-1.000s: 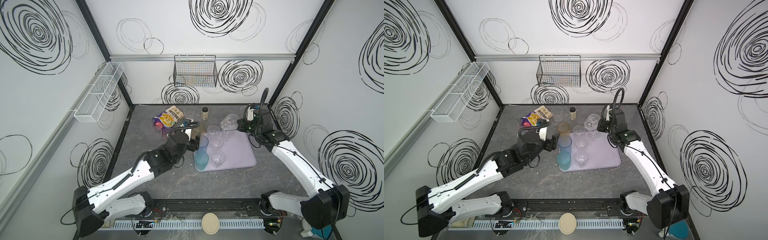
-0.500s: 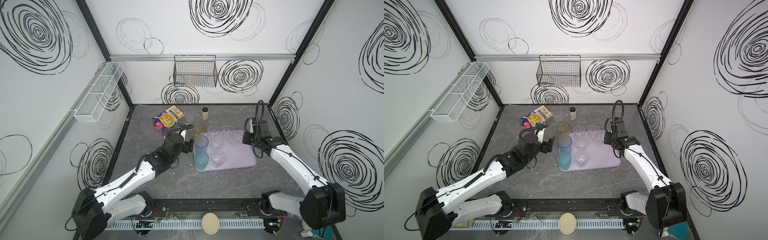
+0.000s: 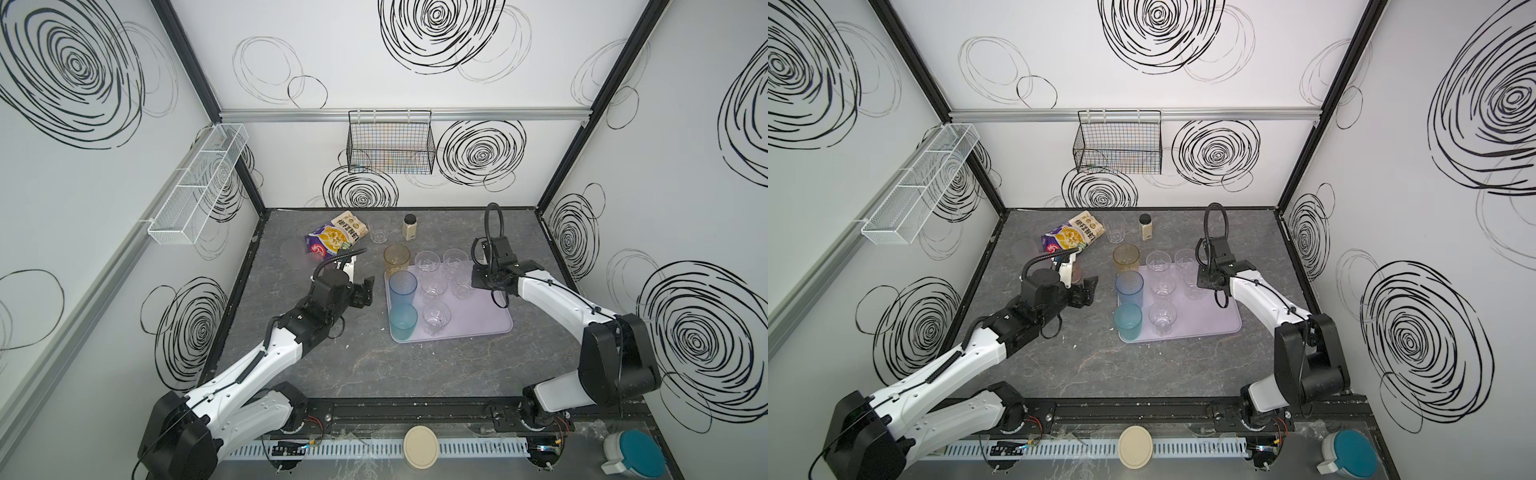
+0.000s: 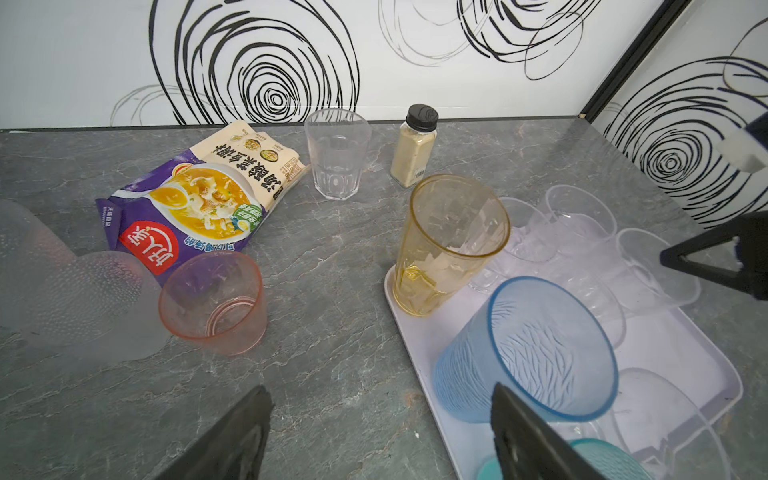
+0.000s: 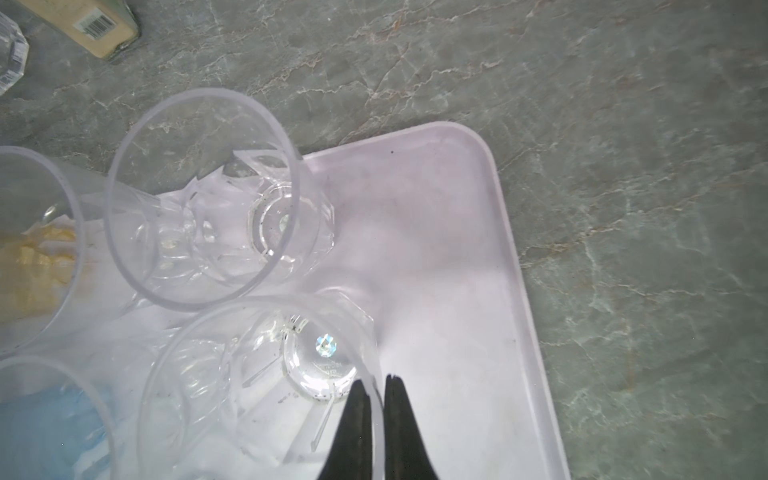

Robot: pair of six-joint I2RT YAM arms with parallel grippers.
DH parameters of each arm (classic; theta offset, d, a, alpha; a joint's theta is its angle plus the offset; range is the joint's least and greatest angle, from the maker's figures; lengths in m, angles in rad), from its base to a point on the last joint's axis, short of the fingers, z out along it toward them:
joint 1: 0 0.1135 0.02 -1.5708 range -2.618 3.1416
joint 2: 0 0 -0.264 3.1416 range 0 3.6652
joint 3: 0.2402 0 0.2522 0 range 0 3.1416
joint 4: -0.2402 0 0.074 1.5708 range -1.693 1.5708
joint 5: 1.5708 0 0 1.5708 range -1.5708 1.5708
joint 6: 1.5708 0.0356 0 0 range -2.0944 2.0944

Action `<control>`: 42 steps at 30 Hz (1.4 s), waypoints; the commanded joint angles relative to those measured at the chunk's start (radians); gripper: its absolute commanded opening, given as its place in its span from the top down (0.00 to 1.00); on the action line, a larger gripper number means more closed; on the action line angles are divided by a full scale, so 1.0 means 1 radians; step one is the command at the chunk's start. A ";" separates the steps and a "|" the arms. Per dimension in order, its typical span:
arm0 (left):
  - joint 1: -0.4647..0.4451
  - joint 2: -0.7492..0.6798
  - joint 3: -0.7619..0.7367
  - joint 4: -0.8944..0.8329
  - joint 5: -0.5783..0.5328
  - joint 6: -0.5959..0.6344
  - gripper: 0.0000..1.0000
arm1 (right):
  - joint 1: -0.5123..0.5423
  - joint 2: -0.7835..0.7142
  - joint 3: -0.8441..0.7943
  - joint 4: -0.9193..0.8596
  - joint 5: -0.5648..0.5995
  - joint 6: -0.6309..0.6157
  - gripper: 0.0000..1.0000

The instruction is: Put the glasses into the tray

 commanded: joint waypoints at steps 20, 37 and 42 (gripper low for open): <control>0.025 -0.002 -0.018 0.052 0.009 -0.021 0.14 | -0.001 0.025 -0.001 0.015 0.032 0.002 0.92; 0.055 0.027 0.019 -0.026 -0.060 -0.010 0.15 | 0.020 -0.043 0.075 -0.053 0.061 -0.004 0.69; 0.115 0.046 0.079 -0.057 0.002 0.012 0.15 | 0.054 -0.100 0.112 -0.080 0.077 -0.015 0.66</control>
